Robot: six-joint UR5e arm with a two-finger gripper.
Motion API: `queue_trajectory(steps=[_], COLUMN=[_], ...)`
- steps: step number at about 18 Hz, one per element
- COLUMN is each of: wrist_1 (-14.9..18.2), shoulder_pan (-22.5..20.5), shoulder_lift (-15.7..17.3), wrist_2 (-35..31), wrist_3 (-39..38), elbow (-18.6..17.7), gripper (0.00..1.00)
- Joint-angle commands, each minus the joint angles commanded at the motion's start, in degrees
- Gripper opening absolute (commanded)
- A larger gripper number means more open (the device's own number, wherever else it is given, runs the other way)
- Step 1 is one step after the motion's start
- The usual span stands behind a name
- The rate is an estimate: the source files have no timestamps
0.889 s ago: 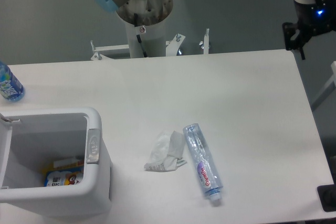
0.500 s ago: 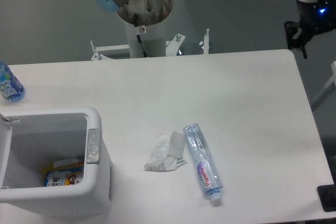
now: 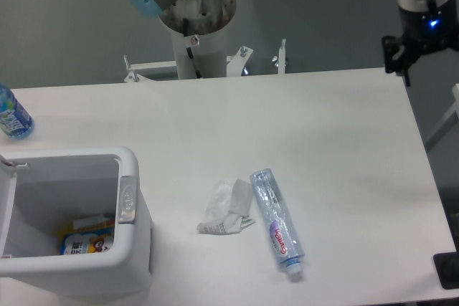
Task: Place the trash in the trash can
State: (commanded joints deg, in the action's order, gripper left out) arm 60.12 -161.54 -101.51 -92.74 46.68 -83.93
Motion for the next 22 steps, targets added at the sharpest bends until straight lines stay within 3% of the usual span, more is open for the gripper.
queue_trajectory(steps=[9, 12, 15, 22], wrist_1=[0.9, 1.4, 3.0, 2.1], shoulder_pan=[0.8, 0.8, 2.3, 6.1], shoulder_lift=[-0.3, -0.3, -0.2, -0.5], wrist_2=[11.8, 18.4, 20.2, 20.8], wrist_3=[-8.4, -8.4, -8.4, -10.2], elbow=[-1.8, -4.7, -8.7, -16.1], gripper=[1.0, 1.0, 1.0, 1.0])
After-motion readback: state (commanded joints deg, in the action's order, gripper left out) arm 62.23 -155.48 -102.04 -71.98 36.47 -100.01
